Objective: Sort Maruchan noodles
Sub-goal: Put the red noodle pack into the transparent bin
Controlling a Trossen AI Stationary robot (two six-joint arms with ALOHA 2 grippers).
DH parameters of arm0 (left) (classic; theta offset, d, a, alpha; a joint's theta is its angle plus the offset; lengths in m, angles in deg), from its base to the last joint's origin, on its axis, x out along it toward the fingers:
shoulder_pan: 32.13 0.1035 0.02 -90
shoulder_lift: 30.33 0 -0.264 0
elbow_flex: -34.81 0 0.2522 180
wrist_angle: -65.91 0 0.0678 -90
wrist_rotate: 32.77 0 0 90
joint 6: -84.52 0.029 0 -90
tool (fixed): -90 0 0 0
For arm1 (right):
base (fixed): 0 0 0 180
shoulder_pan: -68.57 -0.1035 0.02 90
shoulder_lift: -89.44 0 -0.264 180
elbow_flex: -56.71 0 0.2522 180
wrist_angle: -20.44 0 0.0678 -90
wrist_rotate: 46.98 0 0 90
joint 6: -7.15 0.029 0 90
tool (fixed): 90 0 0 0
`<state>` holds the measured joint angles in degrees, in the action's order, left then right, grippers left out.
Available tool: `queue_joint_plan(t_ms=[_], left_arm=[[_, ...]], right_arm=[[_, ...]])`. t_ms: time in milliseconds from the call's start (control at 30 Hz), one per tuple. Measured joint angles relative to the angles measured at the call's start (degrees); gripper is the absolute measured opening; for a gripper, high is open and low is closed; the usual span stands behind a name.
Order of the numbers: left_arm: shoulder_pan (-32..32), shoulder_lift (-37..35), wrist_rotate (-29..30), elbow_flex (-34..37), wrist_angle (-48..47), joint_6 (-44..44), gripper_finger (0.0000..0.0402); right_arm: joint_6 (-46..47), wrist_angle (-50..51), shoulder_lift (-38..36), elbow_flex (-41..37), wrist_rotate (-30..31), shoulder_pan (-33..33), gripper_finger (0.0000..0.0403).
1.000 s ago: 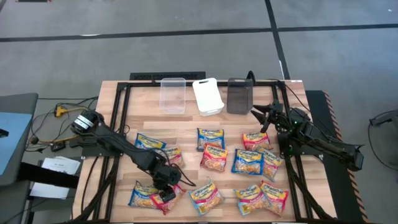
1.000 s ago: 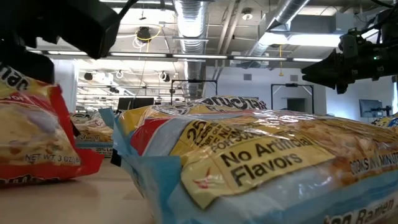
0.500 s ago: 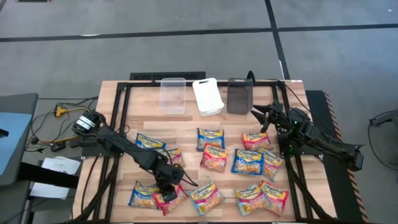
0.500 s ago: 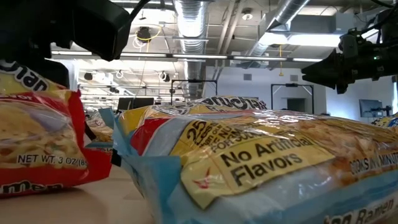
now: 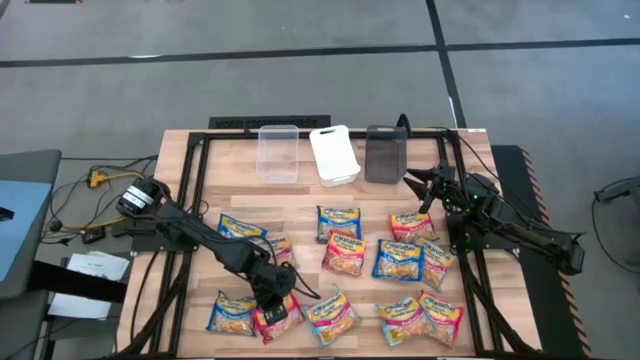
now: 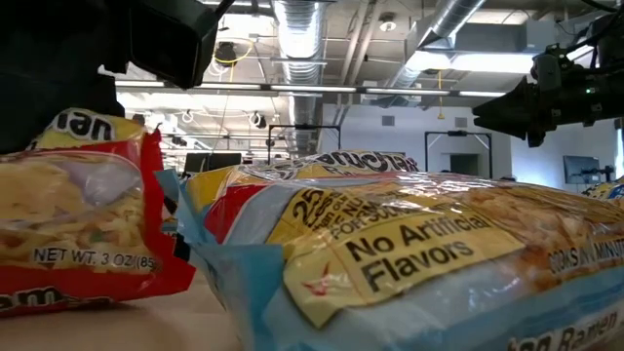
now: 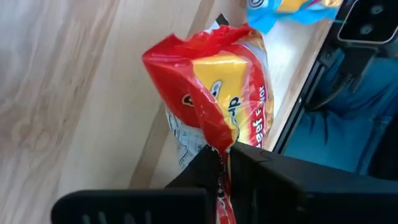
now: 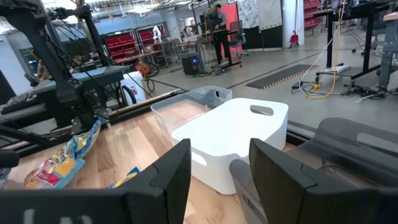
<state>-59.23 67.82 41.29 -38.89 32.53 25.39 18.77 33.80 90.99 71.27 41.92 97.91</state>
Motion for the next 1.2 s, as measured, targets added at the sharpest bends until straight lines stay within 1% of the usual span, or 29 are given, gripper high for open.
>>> queue_joint_plan(t_ms=[167, 433, 833, 1067, 1200], left_arm=[[0.8, -0.7, -1.2, -1.9, -2.0, 1.9, 0.0], [2.6, -1.1, 0.2, -9.3, -12.4, 7.8, 0.0], [7.4, -1.1, 6.3, -20.4, -27.9, 17.7, 0.0], [11.5, -1.1, 8.5, -26.2, -36.9, 25.2, 0.0], [14.6, -2.4, 10.7, -28.0, -41.3, 28.7, 0.0]], right_arm=[[0.0, 0.0, 0.0, 0.0, 0.0, 0.0, 0.0186], [0.0, 0.0, 0.0, 0.0, 0.0, 0.0, 0.0186], [0.0, 0.0, 0.0, 0.0, 0.0, 0.0, 0.0186], [0.0, 0.0, 0.0, 0.0, 0.0, 0.0, 0.0186], [0.0, 0.0, 0.0, 0.0, 0.0, 0.0, 0.0186]])
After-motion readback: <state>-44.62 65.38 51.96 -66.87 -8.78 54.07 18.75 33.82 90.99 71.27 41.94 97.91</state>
